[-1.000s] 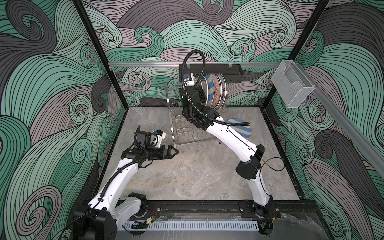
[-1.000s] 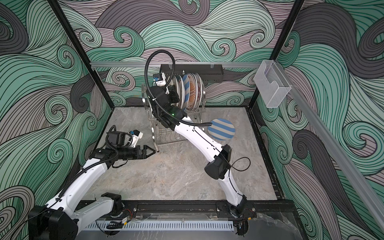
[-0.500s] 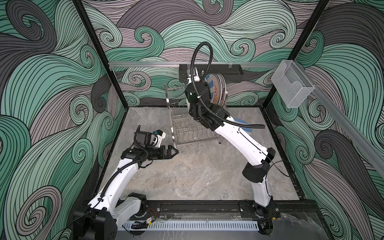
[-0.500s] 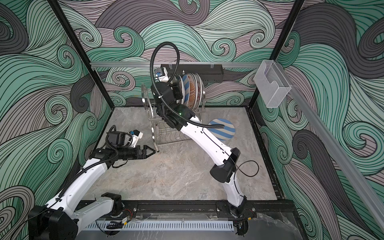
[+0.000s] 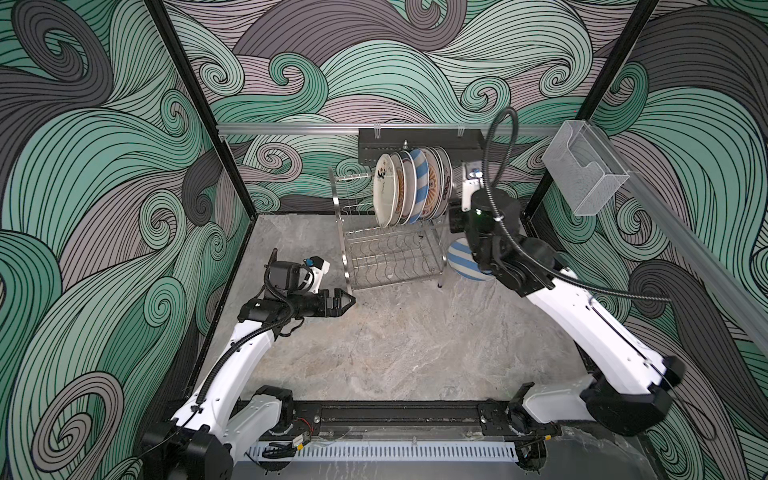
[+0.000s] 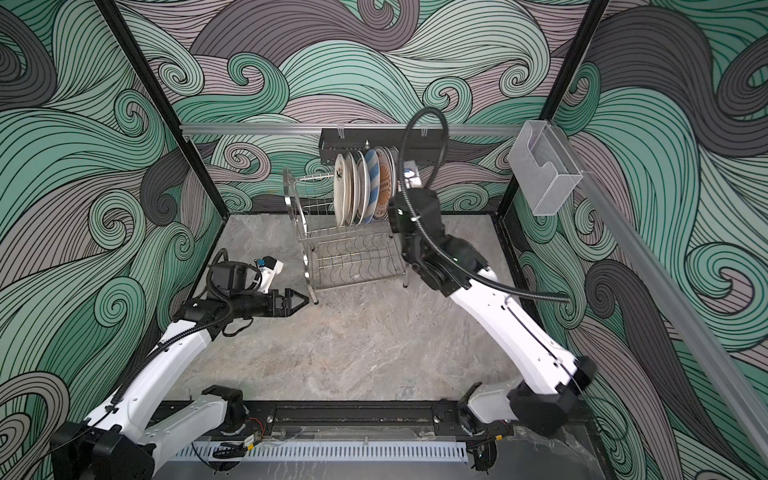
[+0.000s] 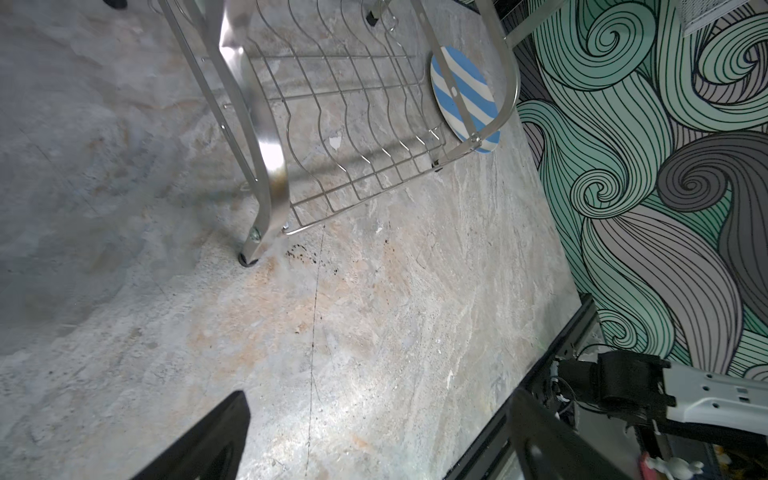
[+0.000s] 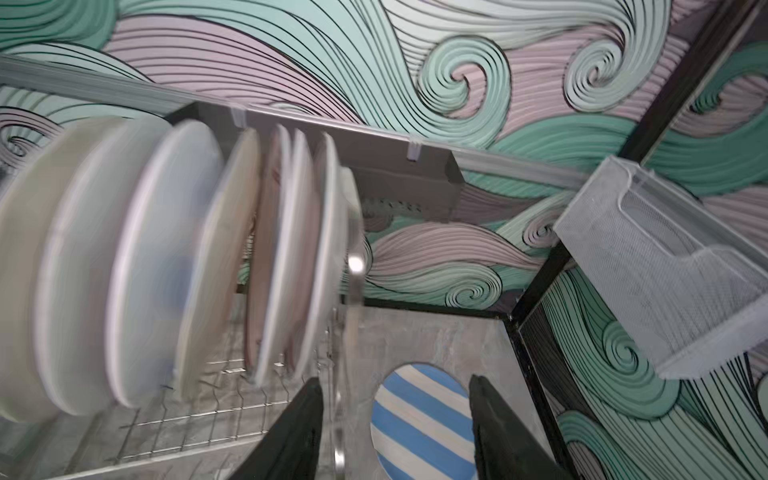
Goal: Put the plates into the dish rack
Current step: 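Open the right gripper and withdraw it toward the blue striped plate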
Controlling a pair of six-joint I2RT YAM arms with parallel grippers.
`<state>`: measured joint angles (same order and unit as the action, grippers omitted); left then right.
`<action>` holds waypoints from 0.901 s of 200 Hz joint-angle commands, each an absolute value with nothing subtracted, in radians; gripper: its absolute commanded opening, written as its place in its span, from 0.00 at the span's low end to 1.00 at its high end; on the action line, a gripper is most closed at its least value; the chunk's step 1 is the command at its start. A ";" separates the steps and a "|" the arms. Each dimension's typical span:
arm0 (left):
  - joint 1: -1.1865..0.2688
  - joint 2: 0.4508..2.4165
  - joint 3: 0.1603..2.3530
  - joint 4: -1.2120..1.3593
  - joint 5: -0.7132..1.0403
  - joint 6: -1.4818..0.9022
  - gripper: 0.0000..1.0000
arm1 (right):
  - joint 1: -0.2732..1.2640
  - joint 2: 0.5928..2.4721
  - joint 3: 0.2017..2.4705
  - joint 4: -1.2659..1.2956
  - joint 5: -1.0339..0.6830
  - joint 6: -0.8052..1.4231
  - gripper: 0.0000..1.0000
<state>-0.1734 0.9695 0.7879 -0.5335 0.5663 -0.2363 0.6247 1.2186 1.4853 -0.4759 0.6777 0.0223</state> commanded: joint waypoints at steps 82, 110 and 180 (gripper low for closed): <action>-0.169 0.994 0.834 -0.497 0.471 -0.192 0.99 | 0.233 1.293 1.137 -0.530 0.122 0.214 0.72; -0.168 0.970 0.829 -0.510 0.434 -0.189 0.99 | 0.192 1.448 1.176 -0.525 0.073 0.211 0.75; -0.167 0.962 0.824 -0.516 0.432 -0.194 0.99 | 0.146 1.708 1.310 -0.581 0.014 0.155 0.94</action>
<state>-0.1722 0.9646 0.8043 -0.5095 0.4374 -0.2085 0.1753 1.6413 1.2339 -0.5613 0.0689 0.1783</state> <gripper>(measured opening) 0.987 0.919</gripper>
